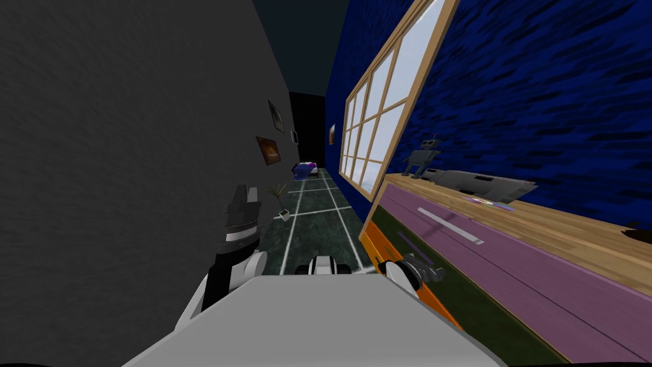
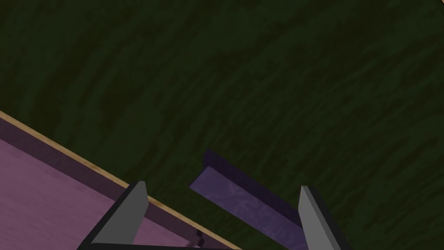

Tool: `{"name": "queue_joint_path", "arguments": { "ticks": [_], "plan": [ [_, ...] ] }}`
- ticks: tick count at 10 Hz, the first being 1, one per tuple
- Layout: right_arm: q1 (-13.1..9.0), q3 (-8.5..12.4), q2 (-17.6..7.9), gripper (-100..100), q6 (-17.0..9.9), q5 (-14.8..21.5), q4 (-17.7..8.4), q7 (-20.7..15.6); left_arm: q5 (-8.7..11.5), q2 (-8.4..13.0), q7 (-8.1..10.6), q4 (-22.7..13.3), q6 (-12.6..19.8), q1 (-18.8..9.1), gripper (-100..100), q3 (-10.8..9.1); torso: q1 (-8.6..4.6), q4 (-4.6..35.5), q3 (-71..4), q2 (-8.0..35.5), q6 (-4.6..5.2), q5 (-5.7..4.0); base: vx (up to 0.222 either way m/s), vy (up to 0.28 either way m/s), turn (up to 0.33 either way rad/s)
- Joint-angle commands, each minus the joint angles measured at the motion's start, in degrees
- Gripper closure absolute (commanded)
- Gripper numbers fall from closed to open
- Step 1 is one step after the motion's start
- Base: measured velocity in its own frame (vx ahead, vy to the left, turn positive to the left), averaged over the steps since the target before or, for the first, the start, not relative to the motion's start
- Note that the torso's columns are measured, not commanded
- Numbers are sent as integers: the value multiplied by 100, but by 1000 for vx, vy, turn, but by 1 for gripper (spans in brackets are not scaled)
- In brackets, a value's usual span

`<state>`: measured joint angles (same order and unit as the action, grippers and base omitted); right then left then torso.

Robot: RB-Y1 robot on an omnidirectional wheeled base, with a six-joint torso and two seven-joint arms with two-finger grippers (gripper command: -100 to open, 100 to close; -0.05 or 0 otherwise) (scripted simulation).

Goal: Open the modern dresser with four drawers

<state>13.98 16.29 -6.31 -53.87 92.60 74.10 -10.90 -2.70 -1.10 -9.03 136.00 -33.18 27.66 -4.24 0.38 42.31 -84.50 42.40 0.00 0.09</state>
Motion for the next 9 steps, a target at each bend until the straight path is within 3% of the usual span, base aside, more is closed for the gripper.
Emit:
{"name": "queue_joint_path", "arguments": {
  "ticks": [1,2,9],
  "plan": [
    [-15,8,-25,-100,19,-30,-41,12,0,0,0,0,0,0,0,0,-24,-1,-2,-5,0,-2,19,-77,6],
    [-18,11,-30,100,24,-34,-46,16,0,0,0,0,0,0,0,0,-19,-2,-4,-6,0,-5,3,-13,1],
    [-4,-38,171,100,-14,6,136,-165,0,-2,0,0,0,-1,0,2,-31,7,-4,5,6,9,-35,144,-3]
  ]
}}
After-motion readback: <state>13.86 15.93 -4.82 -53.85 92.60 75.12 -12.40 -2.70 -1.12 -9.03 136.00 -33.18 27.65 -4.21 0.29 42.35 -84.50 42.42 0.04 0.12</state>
